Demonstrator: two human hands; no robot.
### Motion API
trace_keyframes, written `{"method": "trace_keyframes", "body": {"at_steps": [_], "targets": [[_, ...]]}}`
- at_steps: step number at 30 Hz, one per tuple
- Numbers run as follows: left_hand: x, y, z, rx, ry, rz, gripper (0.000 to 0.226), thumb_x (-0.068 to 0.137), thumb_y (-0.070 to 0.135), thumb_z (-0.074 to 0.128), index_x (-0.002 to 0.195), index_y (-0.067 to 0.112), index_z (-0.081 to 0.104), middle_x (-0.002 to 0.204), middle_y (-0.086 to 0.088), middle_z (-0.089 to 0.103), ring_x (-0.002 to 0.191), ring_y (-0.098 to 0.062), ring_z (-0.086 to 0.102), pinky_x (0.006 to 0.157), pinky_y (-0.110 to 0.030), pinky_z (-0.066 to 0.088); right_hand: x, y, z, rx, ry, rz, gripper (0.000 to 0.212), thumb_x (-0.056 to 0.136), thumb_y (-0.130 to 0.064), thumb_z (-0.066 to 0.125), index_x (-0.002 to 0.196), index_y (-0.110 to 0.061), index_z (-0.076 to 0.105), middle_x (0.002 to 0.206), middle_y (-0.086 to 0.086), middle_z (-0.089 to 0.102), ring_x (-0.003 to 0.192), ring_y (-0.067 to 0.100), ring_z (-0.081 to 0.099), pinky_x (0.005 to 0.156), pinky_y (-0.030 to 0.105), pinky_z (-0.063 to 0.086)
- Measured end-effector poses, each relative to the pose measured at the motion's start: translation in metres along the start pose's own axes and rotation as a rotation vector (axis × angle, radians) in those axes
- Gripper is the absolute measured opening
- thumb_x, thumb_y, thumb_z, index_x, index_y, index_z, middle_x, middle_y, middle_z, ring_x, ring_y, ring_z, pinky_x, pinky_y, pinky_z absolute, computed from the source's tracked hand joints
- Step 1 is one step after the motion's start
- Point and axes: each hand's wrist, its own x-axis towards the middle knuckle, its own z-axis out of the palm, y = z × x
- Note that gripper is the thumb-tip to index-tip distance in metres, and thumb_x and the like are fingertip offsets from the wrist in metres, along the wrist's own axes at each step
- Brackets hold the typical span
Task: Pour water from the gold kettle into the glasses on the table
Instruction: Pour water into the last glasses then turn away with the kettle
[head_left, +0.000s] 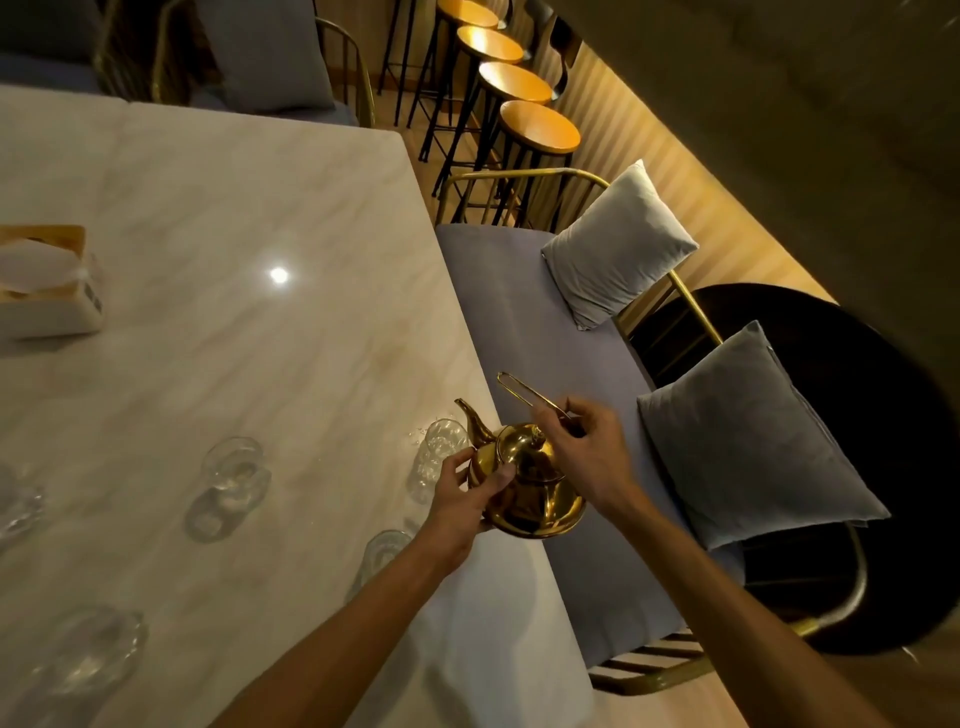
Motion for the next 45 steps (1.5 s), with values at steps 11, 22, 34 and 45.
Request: {"method": "trace_keyframes", "body": {"at_steps": [11,22,34,45], "targets": [[-0.066,0.055,-0.045,0.152,-0.057,0.181,0.074,0.079,0.029,0.081,0.141,0.030,0.041,0.137,0.002,0.049,0.117,-0.023,0.056,0.079,-0.029,0.060,-0.050,-0.066,0.021,0.160,0.167,-0.050,0.025,0.100,-0.031,0.060,0.082,-0.017,0.069,0.077,-0.001,0.068,0.077,0.006,0.066,0.069,0.025,0.055],[-0.129,0.083,-0.096,0.176,-0.017,0.302,0.078,0.072,0.033,0.086,0.138,0.034,0.045,0.142,0.002,0.048,0.119,-0.022,0.058,0.087,-0.038,0.061,-0.101,-0.116,0.052,0.243,0.145,-0.128,0.030,0.101,-0.033,0.058,0.086,-0.009,0.068,0.078,-0.001,0.069,0.078,0.012,0.067,0.068,0.024,0.057],[-0.210,0.074,-0.142,0.141,0.116,0.377,0.078,0.066,0.036,0.087,0.133,0.035,0.047,0.137,0.005,0.053,0.115,-0.019,0.062,0.086,-0.039,0.061,-0.150,-0.151,0.073,0.234,-0.181,-0.269,0.031,0.102,-0.029,0.056,0.080,-0.009,0.064,0.071,0.005,0.065,0.074,0.023,0.068,0.063,0.025,0.053],[-0.301,0.025,-0.229,0.091,0.296,0.400,0.077,0.070,0.037,0.086,0.137,0.030,0.048,0.138,0.003,0.054,0.116,-0.021,0.063,0.091,-0.046,0.059,-0.219,-0.179,0.145,0.294,-0.591,-0.300,0.039,0.102,-0.022,0.057,0.064,-0.014,0.063,0.058,0.000,0.051,0.058,0.011,0.050,0.061,0.028,0.044]]}}
